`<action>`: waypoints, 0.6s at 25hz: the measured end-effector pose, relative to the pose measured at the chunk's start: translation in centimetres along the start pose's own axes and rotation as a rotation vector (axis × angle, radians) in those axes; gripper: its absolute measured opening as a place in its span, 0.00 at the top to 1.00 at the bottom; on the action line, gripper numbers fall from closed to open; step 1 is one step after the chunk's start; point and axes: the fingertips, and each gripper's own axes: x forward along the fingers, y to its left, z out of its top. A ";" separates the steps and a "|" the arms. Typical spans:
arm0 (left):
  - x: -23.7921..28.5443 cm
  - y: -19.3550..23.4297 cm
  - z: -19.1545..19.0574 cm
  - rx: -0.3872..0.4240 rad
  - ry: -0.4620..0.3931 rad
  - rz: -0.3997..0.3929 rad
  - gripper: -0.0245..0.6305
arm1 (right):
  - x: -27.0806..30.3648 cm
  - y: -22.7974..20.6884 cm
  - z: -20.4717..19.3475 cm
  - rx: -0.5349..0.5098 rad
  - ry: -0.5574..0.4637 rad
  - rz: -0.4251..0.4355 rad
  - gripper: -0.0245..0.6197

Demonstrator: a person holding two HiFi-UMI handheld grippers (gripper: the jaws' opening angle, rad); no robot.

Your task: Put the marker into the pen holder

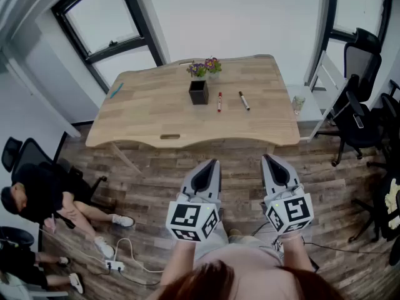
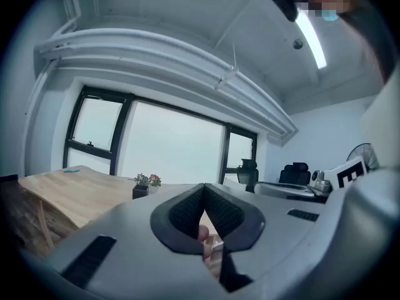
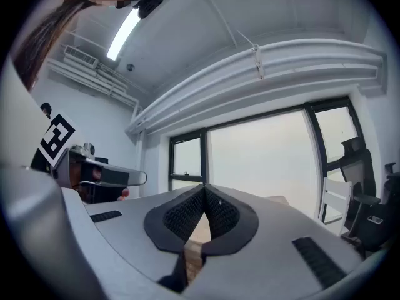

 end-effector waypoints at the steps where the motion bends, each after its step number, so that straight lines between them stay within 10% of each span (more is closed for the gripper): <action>1: 0.0 -0.1 0.0 -0.001 0.000 0.000 0.96 | -0.1 -0.1 0.0 0.002 0.000 0.001 0.96; 15: 0.9 -0.8 -0.3 0.004 0.009 0.002 0.96 | -0.1 -1.1 -0.5 0.047 -0.008 0.001 0.96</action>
